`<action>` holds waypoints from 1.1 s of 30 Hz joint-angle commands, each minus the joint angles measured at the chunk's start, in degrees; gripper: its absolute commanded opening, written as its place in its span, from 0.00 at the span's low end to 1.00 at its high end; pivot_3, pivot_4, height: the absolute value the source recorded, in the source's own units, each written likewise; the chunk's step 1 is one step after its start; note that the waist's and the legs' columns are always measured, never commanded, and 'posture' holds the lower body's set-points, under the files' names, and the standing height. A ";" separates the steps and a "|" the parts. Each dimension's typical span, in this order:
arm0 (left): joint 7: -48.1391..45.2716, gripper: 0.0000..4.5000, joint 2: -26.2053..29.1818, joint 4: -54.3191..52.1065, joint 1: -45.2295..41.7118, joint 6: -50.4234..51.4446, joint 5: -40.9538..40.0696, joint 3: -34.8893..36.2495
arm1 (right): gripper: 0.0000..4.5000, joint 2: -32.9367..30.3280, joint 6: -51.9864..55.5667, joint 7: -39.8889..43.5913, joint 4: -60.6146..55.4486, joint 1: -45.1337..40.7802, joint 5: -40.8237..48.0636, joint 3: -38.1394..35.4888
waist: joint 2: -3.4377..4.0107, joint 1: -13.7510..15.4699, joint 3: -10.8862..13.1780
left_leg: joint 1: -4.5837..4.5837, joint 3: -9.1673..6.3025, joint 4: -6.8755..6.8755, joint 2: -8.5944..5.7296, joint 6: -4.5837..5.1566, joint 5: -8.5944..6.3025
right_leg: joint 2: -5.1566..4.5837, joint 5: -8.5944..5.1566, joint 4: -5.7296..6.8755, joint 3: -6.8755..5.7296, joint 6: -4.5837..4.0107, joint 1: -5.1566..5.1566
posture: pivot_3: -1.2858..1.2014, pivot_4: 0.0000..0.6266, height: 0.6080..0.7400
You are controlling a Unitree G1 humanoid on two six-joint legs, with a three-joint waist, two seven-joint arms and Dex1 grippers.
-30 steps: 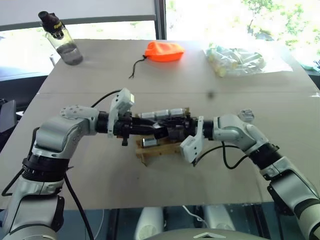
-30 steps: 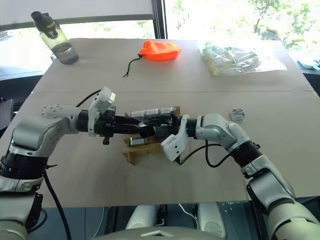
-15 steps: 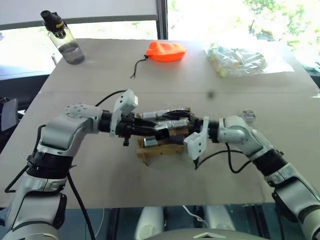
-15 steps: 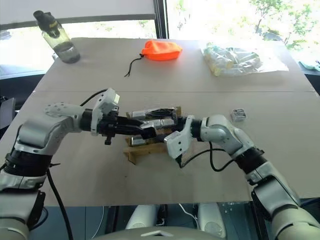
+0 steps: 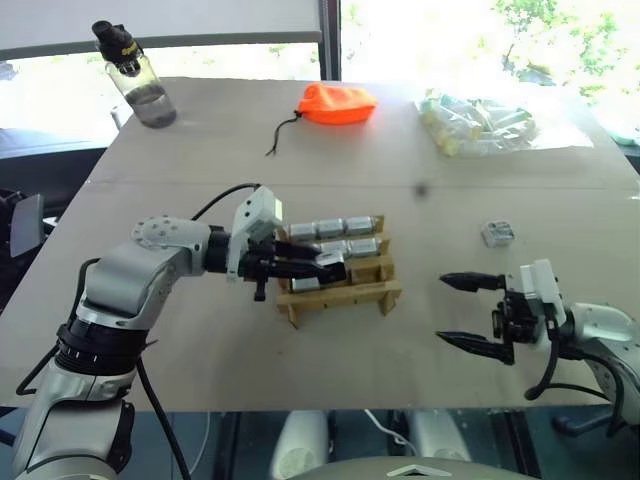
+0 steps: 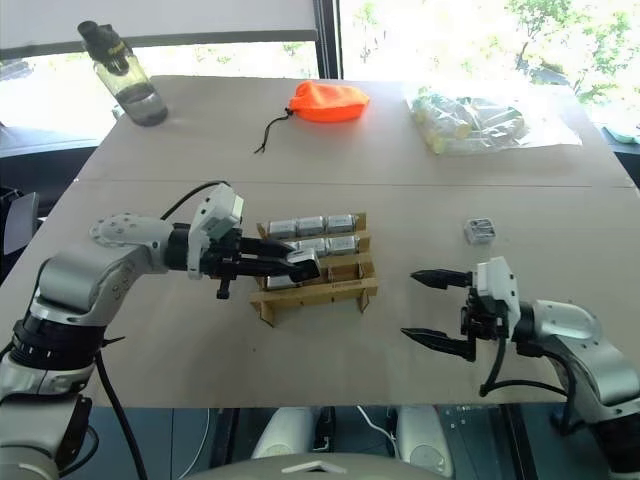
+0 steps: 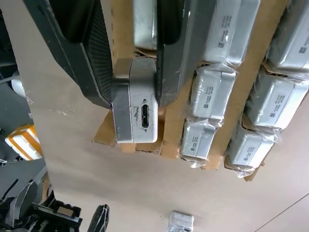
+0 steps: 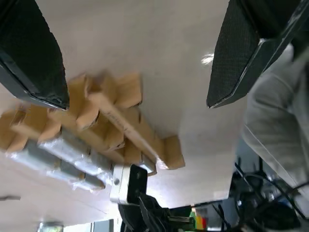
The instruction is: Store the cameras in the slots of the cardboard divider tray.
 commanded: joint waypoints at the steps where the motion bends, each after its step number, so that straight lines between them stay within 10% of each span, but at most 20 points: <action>1: -0.25 0.15 0.61 -1.36 1.69 -3.29 1.05 0.79 | 1.00 2.09 -4.03 8.72 3.63 4.53 3.51 -7.00 | 0.00 0.12 -0.01 | 0.03 0.00 0.00 0.00 0.00 0.00 | 0.01 0.00 0.00 0.01 0.00 0.02 | 0.52 0.24 0.89; 33: 0.38 0.15 -2.71 -1.52 2.29 -13.11 11.61 -6.69 | 1.00 7.85 -5.95 10.99 8.19 2.64 -1.91 -14.05 | 0.00 0.13 -0.01 | 0.08 -0.04 0.02 0.01 -0.01 0.01 | 0.04 0.00 -0.02 -0.01 0.00 0.10 | 0.52 0.24 0.89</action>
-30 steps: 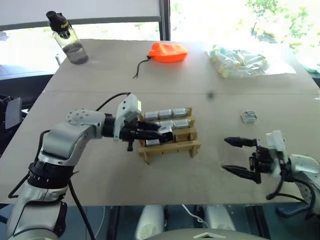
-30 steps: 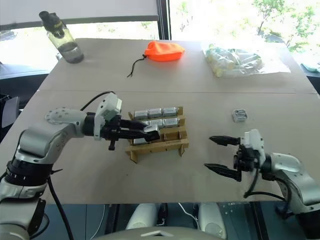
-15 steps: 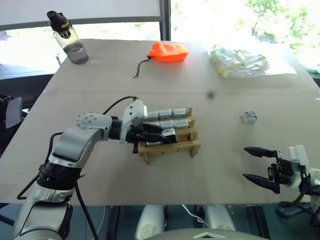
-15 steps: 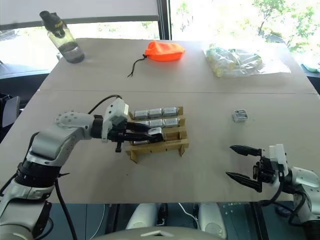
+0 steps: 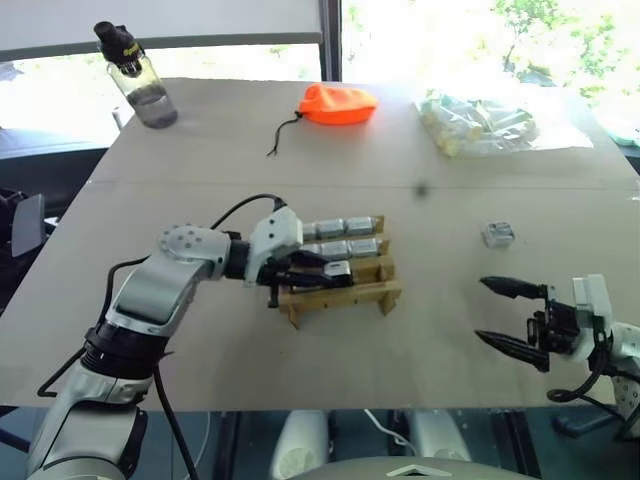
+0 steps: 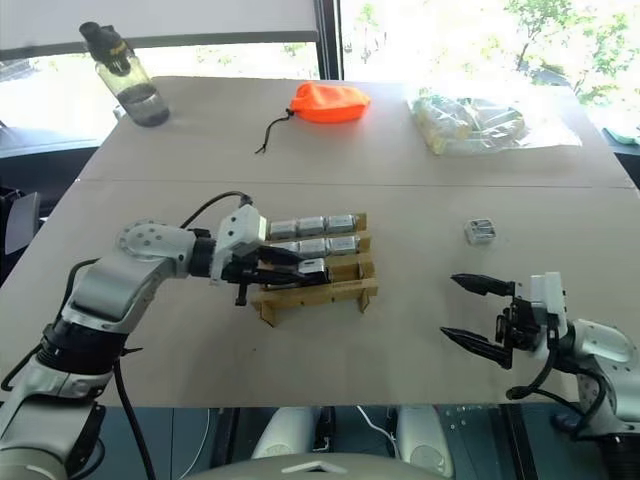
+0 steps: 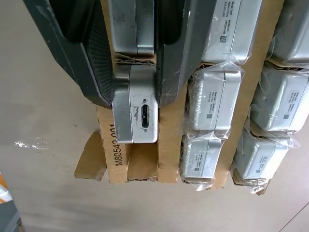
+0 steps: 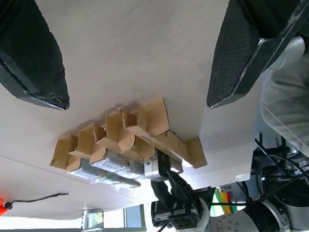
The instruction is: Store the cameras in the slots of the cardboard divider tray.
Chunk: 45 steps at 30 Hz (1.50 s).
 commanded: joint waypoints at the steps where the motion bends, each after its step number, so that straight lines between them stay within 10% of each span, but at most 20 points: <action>1: -0.28 0.15 -0.01 -2.64 1.13 -1.06 0.36 -1.00 | 1.00 0.86 0.24 -0.55 -1.57 -0.30 1.19 -2.19 | 0.00 0.00 0.00 | 0.00 0.00 0.00 0.00 0.00 0.00 | -0.01 0.00 0.00 0.01 0.00 0.00 | 0.52 0.24 0.89; 10: 1.62 0.97 -0.45 -2.06 0.96 0.00 -1.50 2.24 | 1.00 1.07 0.78 -1.43 -1.13 -1.03 -0.04 -2.04 | 0.00 0.00 0.00 | 0.01 0.00 0.00 -0.01 0.00 0.00 | -0.01 0.00 0.04 0.00 0.00 0.00 | 0.52 0.24 0.89; 29: 5.11 0.99 6.31 -14.13 9.37 13.31 -20.68 20.67 | 1.00 9.71 15.13 -51.77 0.53 -10.71 -17.12 -5.86 | -0.01 0.00 -0.02 | 0.07 0.00 0.01 -0.03 -0.05 0.03 | -0.10 -0.01 0.22 0.12 -0.01 -0.01 | 0.52 0.24 0.89; 45: 9.19 0.99 7.66 -17.09 12.61 13.74 -21.98 22.82 | 1.00 13.77 12.86 -51.48 18.00 -20.42 -22.32 -2.72 | -0.01 -0.91 -0.04 | 0.06 0.04 -0.05 -0.02 -0.06 0.04 | -0.06 0.00 0.17 0.24 -0.01 -0.04 | 0.52 0.24 0.89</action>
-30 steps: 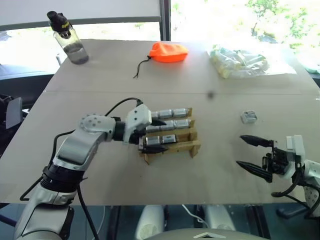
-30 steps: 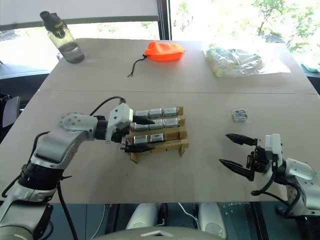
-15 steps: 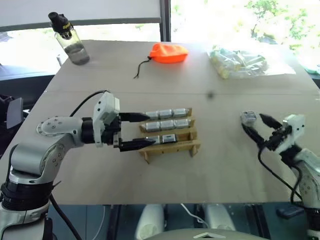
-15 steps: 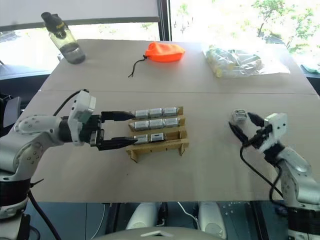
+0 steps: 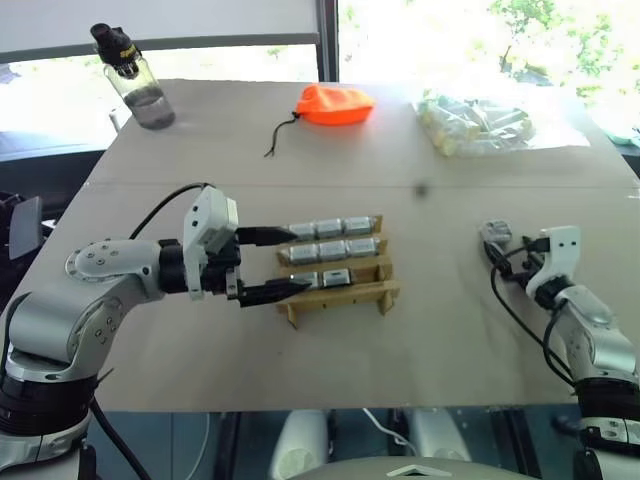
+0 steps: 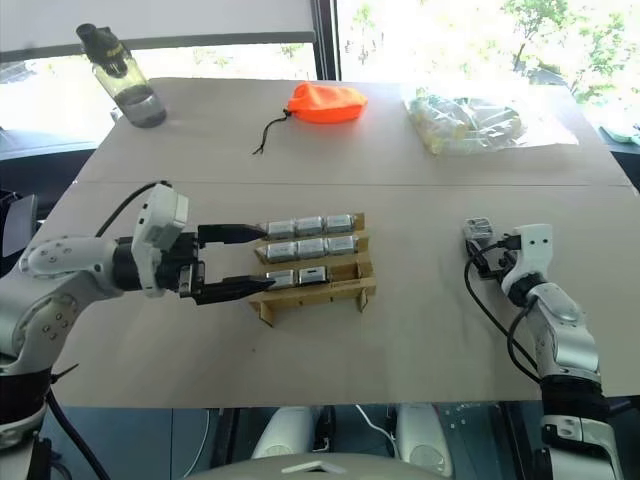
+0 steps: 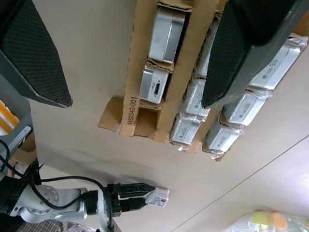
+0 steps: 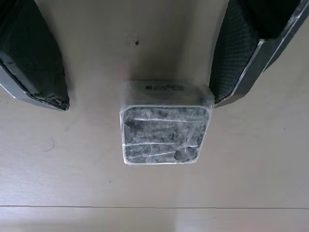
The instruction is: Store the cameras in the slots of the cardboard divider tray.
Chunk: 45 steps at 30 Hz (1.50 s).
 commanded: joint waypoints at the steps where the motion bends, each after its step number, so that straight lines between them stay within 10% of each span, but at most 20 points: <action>1: 0.67 0.99 0.78 -1.96 -0.52 -0.98 -0.33 1.42 | 1.00 0.65 -0.36 0.06 1.67 -1.71 -0.91 1.01 | 0.00 -0.11 0.00 | 0.00 0.00 0.00 0.00 0.00 0.00 | 0.00 0.00 0.02 0.01 0.00 0.00 | 0.52 0.24 0.89; 7: 0.63 0.99 1.21 -1.22 -0.98 -1.28 0.03 0.91 | 1.00 1.06 -1.38 0.96 3.01 -3.12 -2.52 2.62 | -0.04 -0.95 -0.03 | 0.02 0.03 0.00 0.02 -0.01 0.00 | 0.02 0.00 0.04 0.05 0.00 0.00 | 0.52 0.24 0.89; 15: 1.32 1.00 1.11 -1.45 -0.50 -0.99 0.04 0.56 | 0.41 0.06 -5.86 1.64 2.19 -2.65 -5.77 3.90 | -0.04 -0.89 -0.02 | 0.03 0.06 0.00 0.03 -0.01 0.00 | 0.02 0.00 0.04 0.08 -0.01 0.00 | 0.52 0.24 0.89; 35: 4.94 1.00 -10.65 13.62 -18.97 -1.63 6.78 -13.71 | 0.41 -11.41 -48.80 29.63 -1.36 -17.63 -20.07 24.79 | -0.02 -0.19 0.05 | -0.07 0.00 0.04 -0.05 0.00 0.00 | 0.02 0.00 -0.06 -0.16 0.01 -0.04 | 0.52 0.24 0.89; 45: 2.84 1.00 -16.43 22.29 -26.59 2.49 8.88 -18.94 | 0.41 -9.12 -67.79 26.91 10.46 -28.32 -27.94 31.33 | -0.04 -0.60 0.07 | -0.23 -0.02 -0.02 -0.01 -0.01 0.01 | -0.01 0.01 -0.13 -0.25 0.01 -0.16 | 0.52 0.24 0.89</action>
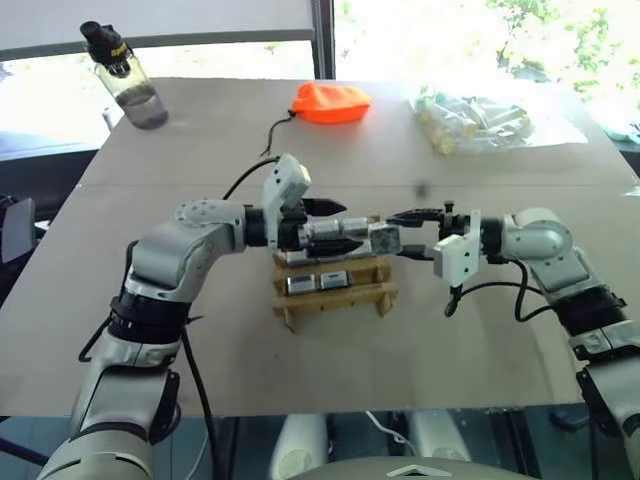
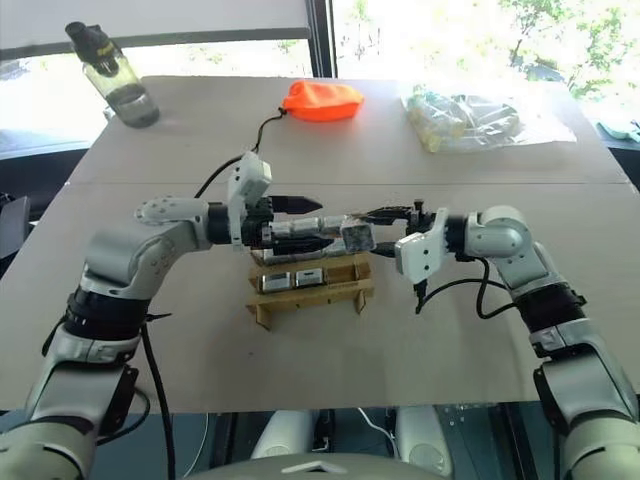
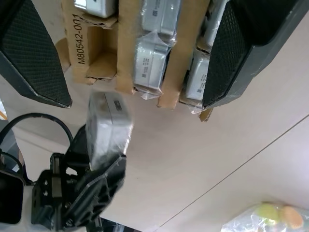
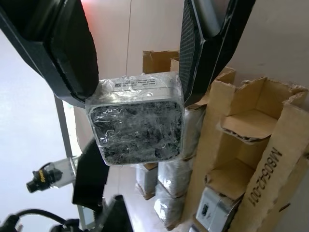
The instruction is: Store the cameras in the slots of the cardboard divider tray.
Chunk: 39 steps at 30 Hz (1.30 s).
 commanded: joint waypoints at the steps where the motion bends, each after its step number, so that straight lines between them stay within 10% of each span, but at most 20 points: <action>1: -1.00 1.00 -1.07 0.32 -1.86 1.85 -0.90 0.20 | 0.41 0.24 -4.53 -2.26 1.05 -2.14 -1.30 0.31 | 0.00 0.01 0.00 | 0.00 0.01 0.00 0.00 0.00 0.00 | -0.02 0.00 -0.01 0.00 0.00 0.00 | 0.52 0.24 0.89; 22: -4.36 1.00 -1.69 -0.04 -2.44 7.01 -0.47 -1.99 | 0.41 1.18 -10.48 -11.23 5.17 -5.20 -7.39 2.54 | 0.01 -0.05 0.01 | 0.06 0.02 0.08 -0.01 -0.03 0.02 | -0.07 0.00 0.16 0.04 0.00 0.01 | 0.52 0.24 0.89; 31: -4.23 0.21 -3.16 2.46 -4.05 6.37 -0.10 -1.28 | 0.41 0.32 -10.49 -11.13 5.16 -4.58 -6.50 3.24 | 0.01 -0.09 0.01 | 0.07 0.03 0.11 -0.01 -0.03 0.02 | -0.07 0.00 0.21 0.06 0.00 0.01 | 0.52 0.24 0.89; 37: -5.06 0.17 -3.33 1.82 -3.41 6.70 -0.31 -1.97 | 0.41 -0.28 -7.33 -8.16 3.47 -3.60 -2.51 4.50 | 0.01 -0.10 0.01 | 0.07 0.02 0.11 -0.01 -0.03 0.02 | -0.07 0.00 0.22 0.08 0.00 0.01 | 0.52 0.24 0.89; 39: -5.29 0.17 -3.27 1.39 -3.19 6.90 -0.54 -2.04 | 0.63 -0.66 -7.27 -7.92 2.77 -3.09 -1.85 4.41 | 0.01 -0.04 0.01 | 0.06 0.02 0.12 -0.01 -0.03 0.02 | -0.08 0.00 0.21 0.08 0.00 0.01 | 0.52 0.24 0.89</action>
